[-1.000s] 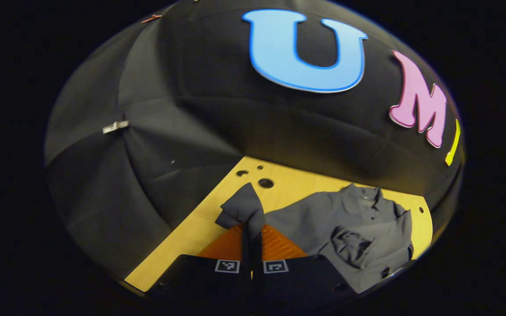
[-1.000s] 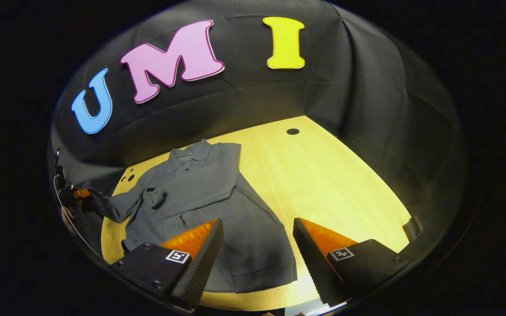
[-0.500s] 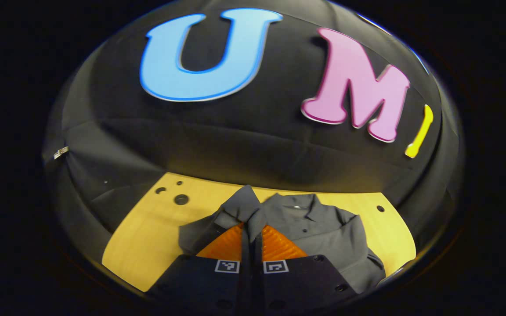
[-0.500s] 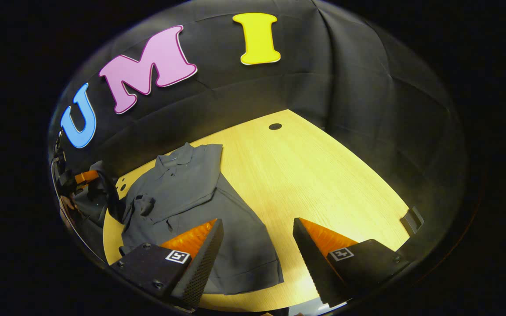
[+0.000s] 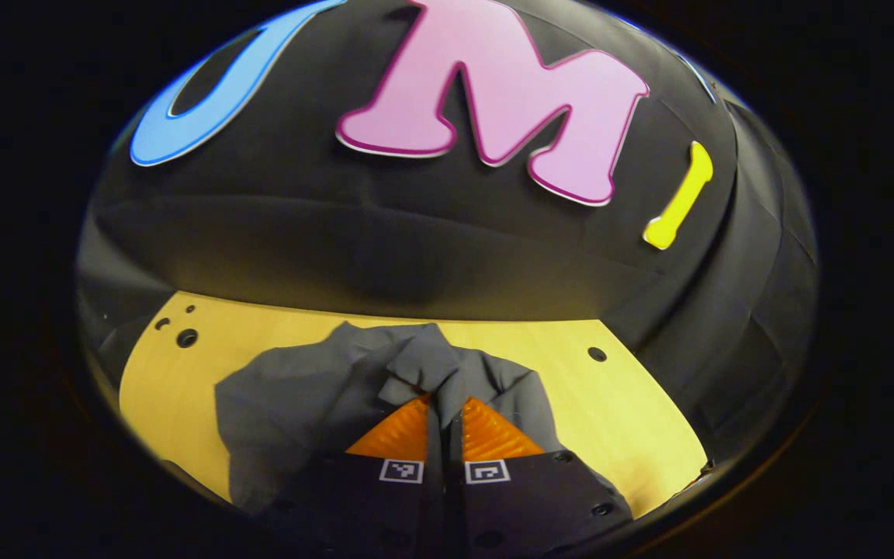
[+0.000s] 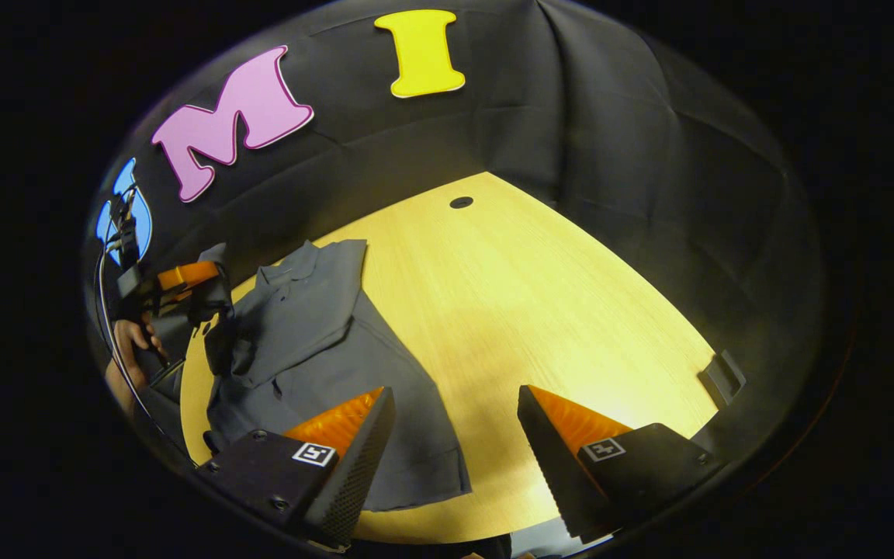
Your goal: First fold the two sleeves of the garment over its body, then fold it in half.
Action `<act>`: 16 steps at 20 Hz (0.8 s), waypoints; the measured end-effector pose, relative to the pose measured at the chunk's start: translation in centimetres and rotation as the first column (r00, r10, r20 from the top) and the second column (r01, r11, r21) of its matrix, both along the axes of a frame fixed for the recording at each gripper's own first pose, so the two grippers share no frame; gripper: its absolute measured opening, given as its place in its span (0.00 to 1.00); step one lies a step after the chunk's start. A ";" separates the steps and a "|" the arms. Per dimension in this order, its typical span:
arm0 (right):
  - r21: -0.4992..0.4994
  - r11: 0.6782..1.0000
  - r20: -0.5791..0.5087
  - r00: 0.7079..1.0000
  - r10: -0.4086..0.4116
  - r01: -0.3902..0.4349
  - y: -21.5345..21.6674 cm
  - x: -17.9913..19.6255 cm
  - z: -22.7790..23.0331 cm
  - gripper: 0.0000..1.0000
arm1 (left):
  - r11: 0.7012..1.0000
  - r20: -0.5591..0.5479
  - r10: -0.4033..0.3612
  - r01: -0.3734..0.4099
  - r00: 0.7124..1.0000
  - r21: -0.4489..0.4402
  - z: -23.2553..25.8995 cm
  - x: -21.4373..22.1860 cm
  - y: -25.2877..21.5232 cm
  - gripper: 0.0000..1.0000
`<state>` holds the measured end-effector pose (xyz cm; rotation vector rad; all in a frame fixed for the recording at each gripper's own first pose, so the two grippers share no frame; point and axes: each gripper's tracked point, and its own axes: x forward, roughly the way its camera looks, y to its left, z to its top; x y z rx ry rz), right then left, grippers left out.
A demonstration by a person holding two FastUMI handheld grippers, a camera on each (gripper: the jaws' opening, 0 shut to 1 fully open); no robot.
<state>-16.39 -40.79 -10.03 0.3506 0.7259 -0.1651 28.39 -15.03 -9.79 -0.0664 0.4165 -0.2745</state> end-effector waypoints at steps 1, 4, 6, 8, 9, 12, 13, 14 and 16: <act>0.006 1.000 -0.008 1.000 -0.003 0.003 -0.2 -0.1 -0.2 0.99 | 1.000 -0.006 -0.018 0.018 1.000 0.002 -0.4 0.3 -1.3 0.05; 0.009 1.000 -0.023 1.000 -0.009 0.009 -0.9 -0.5 -0.5 0.99 | 0.999 -0.037 -0.052 0.052 0.998 0.010 -2.4 1.0 -4.2 0.05; 0.014 1.000 -0.031 0.999 -0.008 0.008 -1.1 -0.6 -0.7 0.99 | 0.999 -0.066 -0.052 0.052 0.996 0.000 -3.8 1.5 -5.5 0.05; 0.018 1.000 -0.048 0.999 0.004 -0.003 -1.0 -0.7 -1.2 0.99 | 0.999 -0.089 -0.036 0.035 0.995 -0.016 -4.9 2.0 -6.2 0.06; 0.018 1.000 -0.060 0.998 0.016 -0.015 -0.8 -0.7 -1.4 0.99 | 1.000 -0.092 -0.019 0.018 0.996 -0.008 -5.4 2.4 -6.0 0.07; 0.004 0.999 -0.062 0.997 0.047 -0.047 -0.5 -0.4 -1.4 0.99 | 0.999 -0.101 0.008 -0.004 0.995 0.038 -6.9 3.4 -5.5 0.10; 0.000 0.998 -0.060 0.997 0.058 -0.058 -0.2 -0.2 -1.2 0.99 | 0.999 -0.103 0.003 0.001 0.995 0.032 -6.9 3.4 -5.7 0.13; -0.003 0.998 -0.056 0.996 0.069 -0.069 0.1 0.1 -1.1 0.99 | 0.999 -0.101 0.002 0.001 0.995 0.033 -6.9 3.5 -5.9 0.12; -0.004 0.996 -0.047 0.995 0.090 -0.091 0.8 0.7 -0.8 0.99 | 0.999 -0.096 0.000 0.003 0.995 0.032 -6.7 3.3 -5.7 0.19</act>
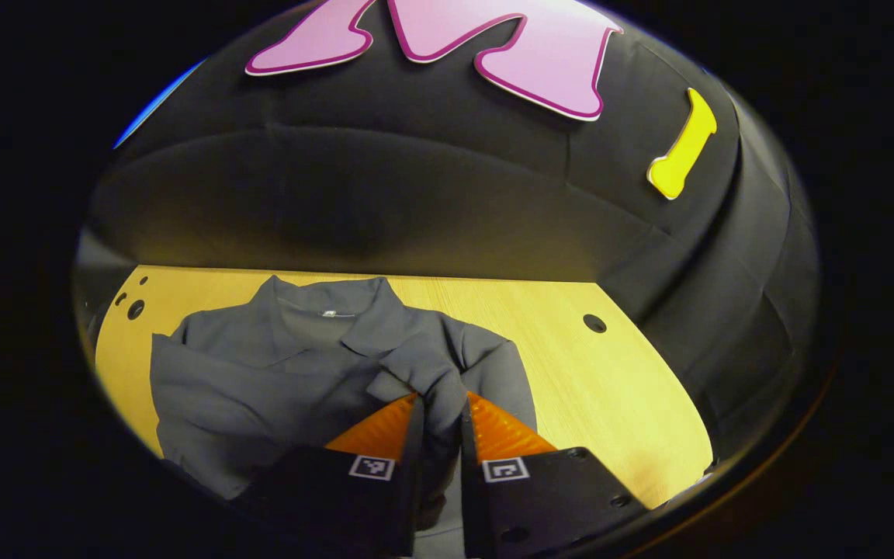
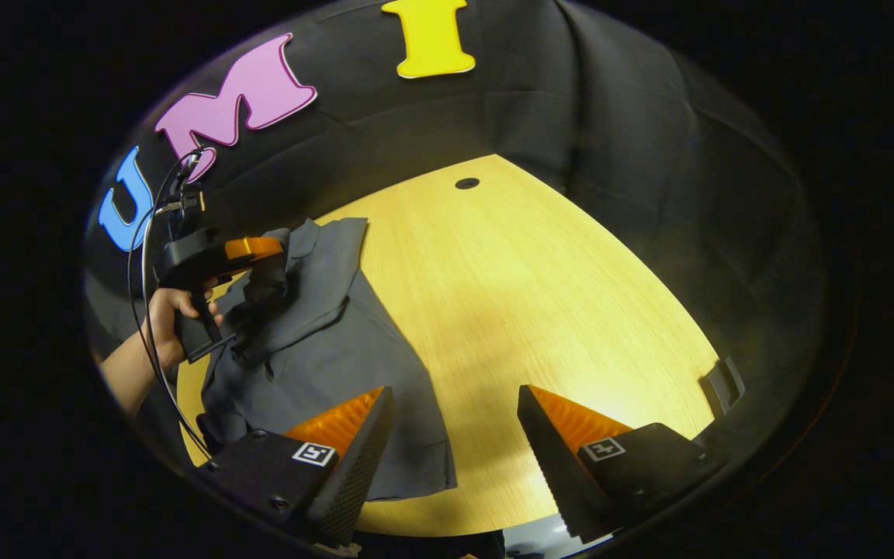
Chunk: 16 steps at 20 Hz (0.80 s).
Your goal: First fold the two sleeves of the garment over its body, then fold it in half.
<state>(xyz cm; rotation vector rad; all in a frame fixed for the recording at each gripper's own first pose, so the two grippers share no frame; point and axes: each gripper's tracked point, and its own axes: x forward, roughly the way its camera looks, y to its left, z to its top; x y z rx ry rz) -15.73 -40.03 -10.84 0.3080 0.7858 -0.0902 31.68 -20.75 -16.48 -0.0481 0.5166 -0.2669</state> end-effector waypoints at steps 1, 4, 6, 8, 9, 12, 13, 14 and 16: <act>0.000 1.000 0.005 1.000 0.011 -0.011 0.4 0.1 0.1 0.99 | 1.000 0.007 -0.004 0.004 1.000 -0.008 0.4 -0.4 0.0 0.39; -0.005 0.999 0.008 0.999 0.042 -0.041 1.4 0.6 0.0 0.99 | 1.000 0.018 -0.017 0.017 1.000 -0.026 1.5 -1.9 0.8 0.62; -0.003 0.998 -0.005 0.998 0.066 -0.066 2.3 0.7 -0.5 0.99 | 1.000 0.033 -0.016 0.015 0.999 0.002 2.4 -3.6 2.8 0.77; -0.007 0.996 -0.010 0.996 0.088 -0.088 3.0 0.8 -0.9 0.99 | 0.998 0.050 -0.003 0.000 0.999 0.055 2.9 -5.7 5.8 0.95; -0.010 0.995 -0.014 0.995 0.100 -0.100 3.4 0.8 -1.2 0.99 | 0.997 0.050 0.006 -0.010 0.999 0.078 2.9 -7.0 7.5 0.96; -0.015 0.990 -0.050 0.989 0.137 -0.138 4.4 0.1 -2.6 0.99 | 0.990 0.043 0.053 -0.058 0.998 0.126 2.7 -11.3 12.6 0.96; -0.021 0.989 -0.064 0.988 0.144 -0.145 4.5 -0.3 -3.1 0.99 | 0.987 0.039 0.070 -0.074 0.997 0.142 2.5 -13.0 14.5 0.96; -0.023 0.988 -0.083 0.985 0.149 -0.151 4.6 -0.7 -3.7 0.99 | 0.983 0.031 0.086 -0.089 0.996 0.160 2.0 -14.7 16.2 0.96; -0.025 0.987 -0.115 0.981 0.155 -0.159 4.7 -1.8 -4.8 0.99 | 0.972 -0.006 0.146 -0.143 0.989 0.186 0.3 -18.3 19.7 0.96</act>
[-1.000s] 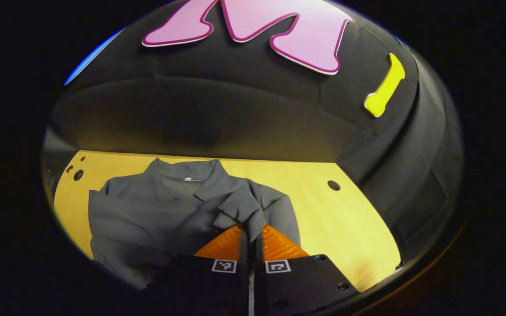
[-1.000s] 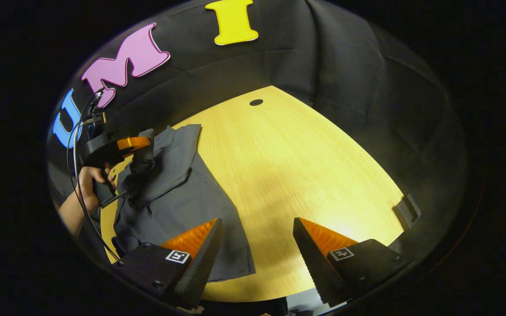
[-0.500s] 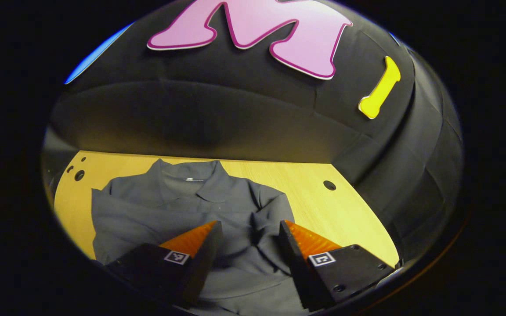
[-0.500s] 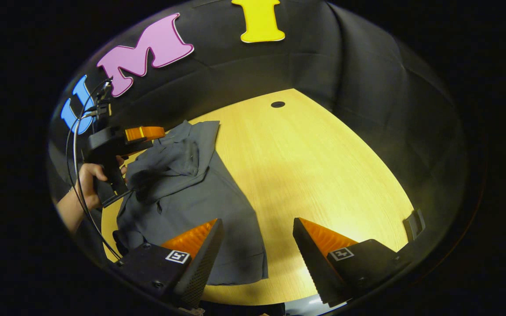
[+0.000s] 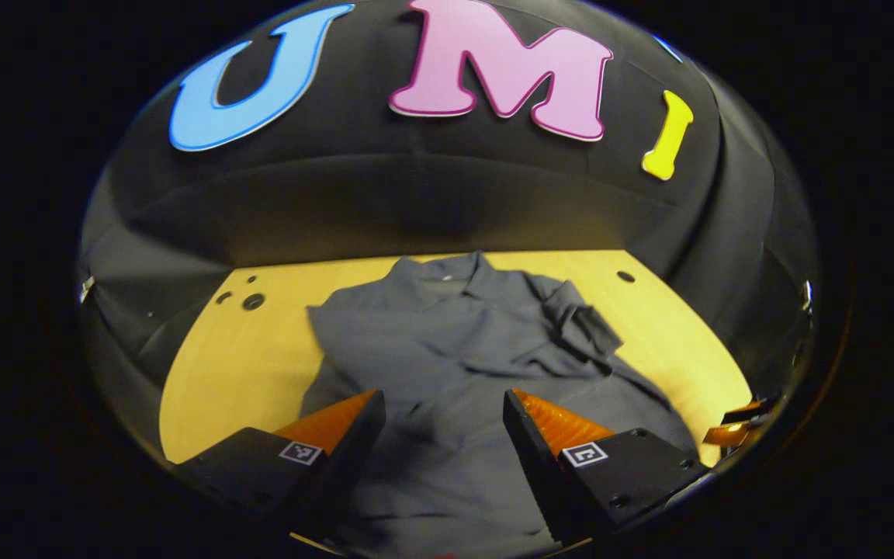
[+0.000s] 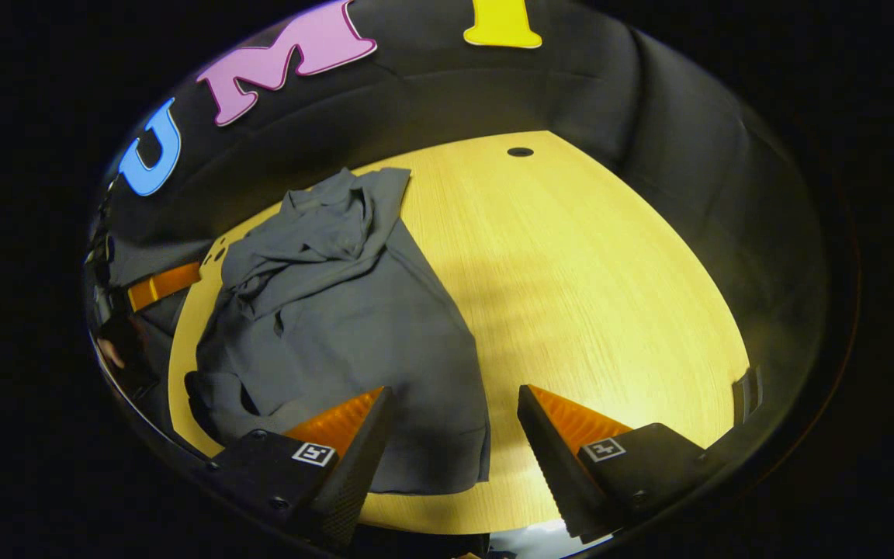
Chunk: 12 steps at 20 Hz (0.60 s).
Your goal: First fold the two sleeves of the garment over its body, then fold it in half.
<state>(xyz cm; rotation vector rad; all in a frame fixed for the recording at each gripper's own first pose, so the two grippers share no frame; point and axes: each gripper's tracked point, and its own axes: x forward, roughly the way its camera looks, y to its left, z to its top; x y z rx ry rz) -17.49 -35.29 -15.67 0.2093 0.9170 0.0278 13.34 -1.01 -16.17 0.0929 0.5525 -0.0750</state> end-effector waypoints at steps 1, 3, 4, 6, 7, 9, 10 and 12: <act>-0.011 1.000 -0.023 1.000 0.001 -0.001 -0.1 -0.4 -0.8 0.99 | 1.000 -0.032 0.029 -0.029 0.999 -0.007 -1.3 -1.8 1.5 0.96; -0.014 1.000 -0.066 0.998 0.002 -0.003 -0.1 -1.3 -2.0 0.99 | 0.996 -0.103 0.089 -0.090 0.991 -0.010 -4.4 -5.5 4.0 0.96; -0.009 1.000 -0.088 0.996 0.000 0.000 0.0 -1.7 -2.6 0.99 | 0.992 -0.134 0.124 -0.125 0.983 0.001 -5.8 -7.2 5.3 0.96; 0.008 1.000 -0.121 0.993 -0.005 0.006 0.4 -2.1 -3.4 0.99 | 0.984 -0.173 0.174 -0.177 0.969 -0.001 -7.5 -10.1 7.0 0.96; 0.016 1.000 -0.140 0.990 -0.007 0.009 0.6 -2.2 -4.0 0.99 | 0.979 -0.190 0.197 -0.202 0.962 -0.006 -8.2 -11.1 7.6 0.96; 0.036 0.999 -0.161 0.987 -0.008 0.014 1.3 -2.2 -4.6 0.99 | 0.968 -0.217 0.240 -0.250 0.946 -0.021 -8.8 -12.8 9.1 0.96; 0.042 0.999 -0.171 0.985 -0.006 0.013 1.5 -2.2 -4.8 0.99 | 0.962 -0.222 0.259 -0.272 0.940 -0.031 -9.0 -13.3 9.6 0.96; 0.048 0.999 -0.195 0.981 0.014 -0.005 2.7 -2.4 -5.2 0.99 | 0.949 -0.239 0.294 -0.313 0.926 -0.045 -9.7 -14.0 10.6 0.96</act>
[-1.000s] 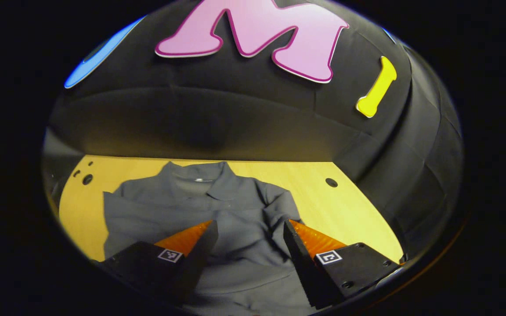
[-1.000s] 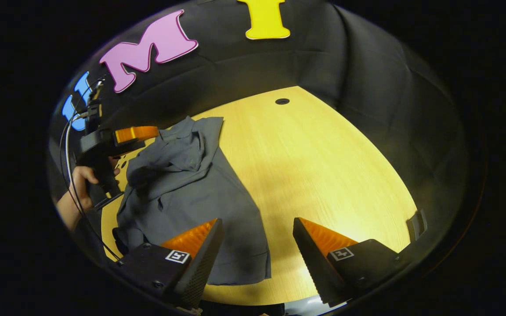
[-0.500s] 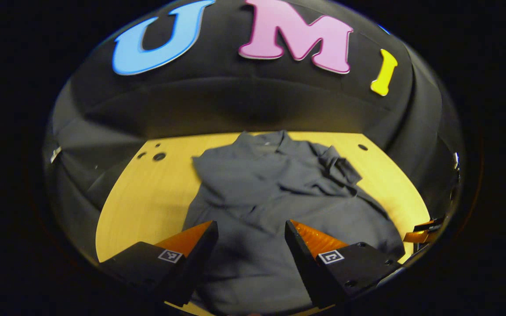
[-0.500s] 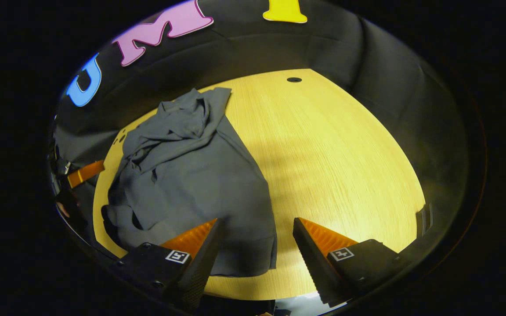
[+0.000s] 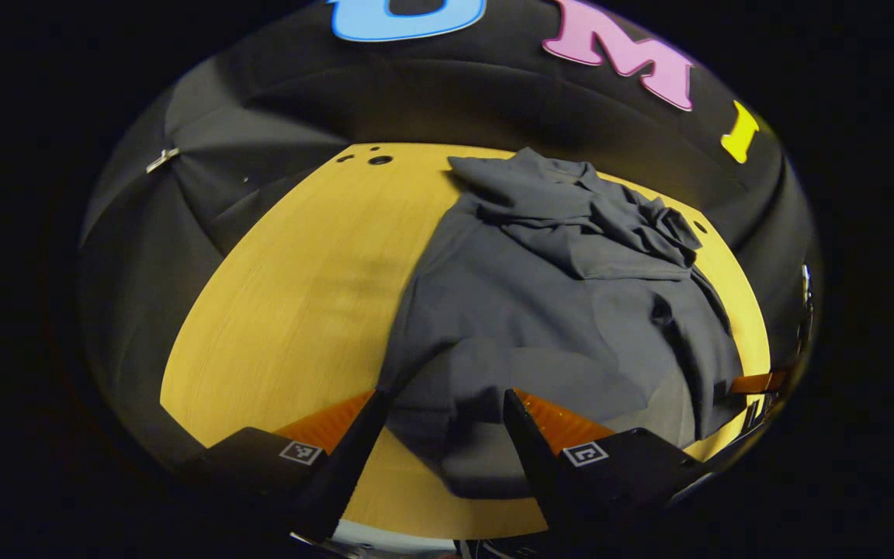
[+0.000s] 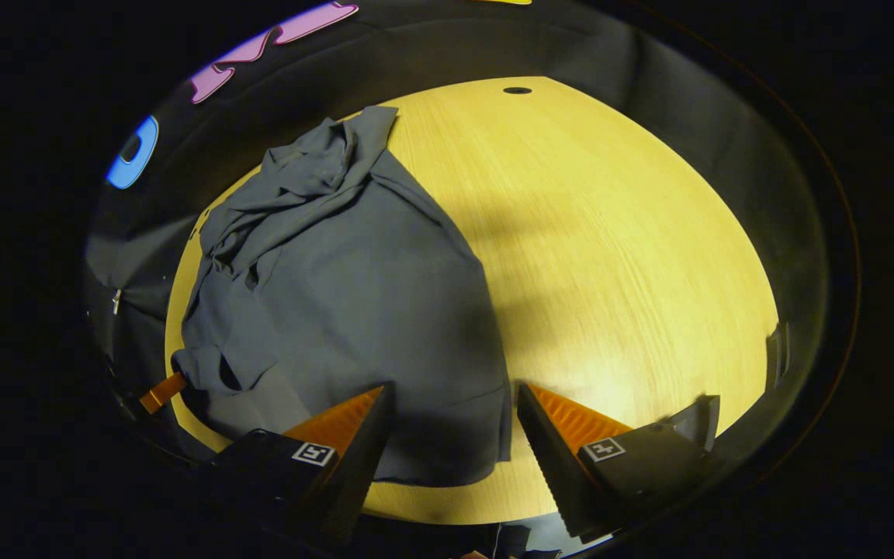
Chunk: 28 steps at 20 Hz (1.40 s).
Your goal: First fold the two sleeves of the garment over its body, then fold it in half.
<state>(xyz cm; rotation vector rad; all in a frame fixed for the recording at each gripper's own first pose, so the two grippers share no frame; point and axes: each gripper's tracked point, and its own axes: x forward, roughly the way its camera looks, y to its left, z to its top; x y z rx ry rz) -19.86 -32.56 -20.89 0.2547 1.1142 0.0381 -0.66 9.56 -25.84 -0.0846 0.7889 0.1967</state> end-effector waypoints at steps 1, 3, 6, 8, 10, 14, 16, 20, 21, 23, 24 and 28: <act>-0.012 1.000 0.010 1.000 0.013 -0.013 0.3 0.2 0.0 0.99 | 1.000 -0.008 0.016 -0.016 1.000 -0.002 -0.2 -0.2 0.5 0.96; -0.022 0.999 0.001 0.999 0.046 -0.046 1.3 0.1 -0.1 0.99 | 0.999 -0.025 0.038 -0.038 0.999 -0.002 -0.9 -0.5 1.4 0.96; -0.040 0.994 -0.013 0.995 0.101 -0.102 3.1 0.0 -0.3 0.99 | 0.999 -0.056 0.040 -0.041 0.998 -0.017 -2.0 -1.1 1.1 0.96; -0.045 0.990 -0.019 0.991 0.130 -0.131 4.2 -0.1 -0.3 0.99 | 0.999 -0.069 0.034 -0.036 0.997 -0.027 -2.5 -1.1 0.4 0.96; -0.054 0.986 -0.025 0.988 0.155 -0.156 5.1 0.0 -0.4 0.99 | 0.999 -0.076 0.015 -0.017 0.997 -0.036 -2.7 -1.1 -0.6 0.96; -0.156 0.966 -0.068 0.978 0.197 -0.206 5.3 -0.2 -0.9 0.99 | 1.000 -0.092 -0.009 0.008 0.996 -0.012 -3.3 -0.3 -1.4 0.96; -0.193 0.950 -0.070 0.969 0.237 -0.246 5.7 -0.1 -0.9 0.99 | 1.000 -0.105 -0.014 0.013 0.994 -0.009 -3.7 0.1 -1.9 0.92; -0.181 0.949 -0.075 0.966 0.248 -0.258 7.0 0.0 -1.0 0.65 | 0.998 -0.130 -0.042 0.048 0.991 0.038 -4.0 0.1 -2.6 0.95; -0.173 0.949 -0.073 0.964 0.254 -0.263 7.3 0.0 -1.0 0.64 | 0.997 -0.121 -0.052 0.058 0.991 0.042 -4.1 0.5 -2.8 0.91; -0.148 0.952 -0.065 0.963 0.261 -0.268 8.0 0.1 -1.0 0.45 | 0.996 -0.119 -0.067 0.073 0.991 0.047 -4.2 0.8 -3.4 0.76; -0.136 0.952 -0.061 0.961 0.268 -0.274 8.3 0.2 -1.0 0.32 | 0.996 -0.117 -0.072 0.077 0.991 0.045 -4.1 1.0 -3.7 0.72; -0.085 0.948 -0.035 0.952 0.303 -0.305 8.4 0.3 -0.9 0.08 | 0.994 -0.099 -0.106 0.108 0.989 0.020 -4.1 1.7 -4.8 0.27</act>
